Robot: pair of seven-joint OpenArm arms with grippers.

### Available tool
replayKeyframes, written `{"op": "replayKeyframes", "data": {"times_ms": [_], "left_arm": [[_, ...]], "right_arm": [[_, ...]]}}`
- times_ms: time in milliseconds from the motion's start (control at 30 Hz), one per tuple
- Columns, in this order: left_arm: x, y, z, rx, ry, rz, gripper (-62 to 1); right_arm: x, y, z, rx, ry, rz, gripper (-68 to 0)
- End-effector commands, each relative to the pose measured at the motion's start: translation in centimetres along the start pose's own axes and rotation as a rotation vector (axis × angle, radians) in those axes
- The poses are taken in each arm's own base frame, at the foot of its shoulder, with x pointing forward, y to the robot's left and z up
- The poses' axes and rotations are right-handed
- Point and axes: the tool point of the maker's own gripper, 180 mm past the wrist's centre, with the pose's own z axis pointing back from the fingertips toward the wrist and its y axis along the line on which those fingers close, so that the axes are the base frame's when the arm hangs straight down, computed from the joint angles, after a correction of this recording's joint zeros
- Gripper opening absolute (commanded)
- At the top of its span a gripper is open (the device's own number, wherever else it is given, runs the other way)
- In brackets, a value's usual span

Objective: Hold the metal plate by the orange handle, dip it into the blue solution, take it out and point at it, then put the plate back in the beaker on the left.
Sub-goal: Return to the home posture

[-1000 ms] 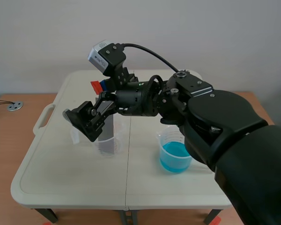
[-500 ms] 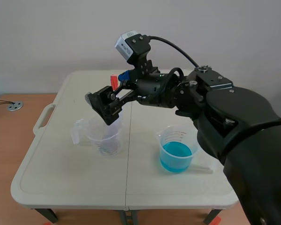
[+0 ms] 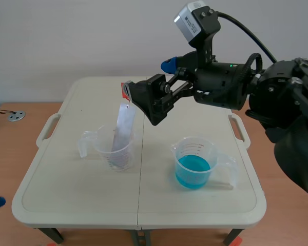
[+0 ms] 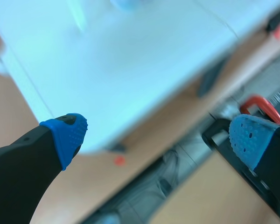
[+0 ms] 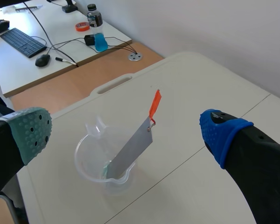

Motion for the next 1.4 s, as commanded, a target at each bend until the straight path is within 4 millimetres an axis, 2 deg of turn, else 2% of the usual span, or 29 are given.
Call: {"op": "replayKeyframes", "data": {"times_ms": [0, 167, 333, 433, 633, 733, 967, 1100, 1367], "left_arm": [[3.4, 0.6, -0.7, 0.012, -0.102, -0.013, 1.4], [9.0, 1.6, -1.3, 0.028, -0.248, -0.085, 1.4], [13.8, 1.7, -1.2, 0.032, -0.383, -0.105, 1.4], [15.9, 1.1, -1.2, 0.016, -0.439, -0.123, 1.4], [18.8, -0.9, -1.3, -0.025, -0.525, -0.119, 1.4], [19.5, -1.5, -1.5, -0.021, -0.538, -0.092, 1.4], [19.0, -2.7, -3.1, -0.038, -0.47, -0.039, 1.4], [18.9, -3.3, -3.3, -0.056, -0.456, -0.033, 1.4], [18.7, -3.3, -3.4, -0.056, -0.448, -0.033, 1.4]], "right_arm": [[0.4, 0.0, 1.0, -0.007, -0.013, 0.002, -1.1], [-0.3, 1.5, 3.7, -0.011, 0.007, 0.0, -1.1], [-0.8, 2.9, 6.5, -0.02, 0.03, 0.003, -1.1], [-1.0, 3.6, 8.0, -0.027, 0.048, 0.003, -1.1], [-1.1, 5.2, 10.5, -0.02, 0.065, -0.021, -1.2], [-1.8, 5.9, 11.4, -0.018, 0.086, -0.041, -1.2], [-3.3, 6.7, 12.7, -0.034, 0.112, -0.111, -1.2], [-3.5, 7.1, 13.0, -0.035, 0.107, -0.13, -1.2], [-3.5, 7.0, 13.0, -0.035, 0.106, -0.129, -1.2]]}}
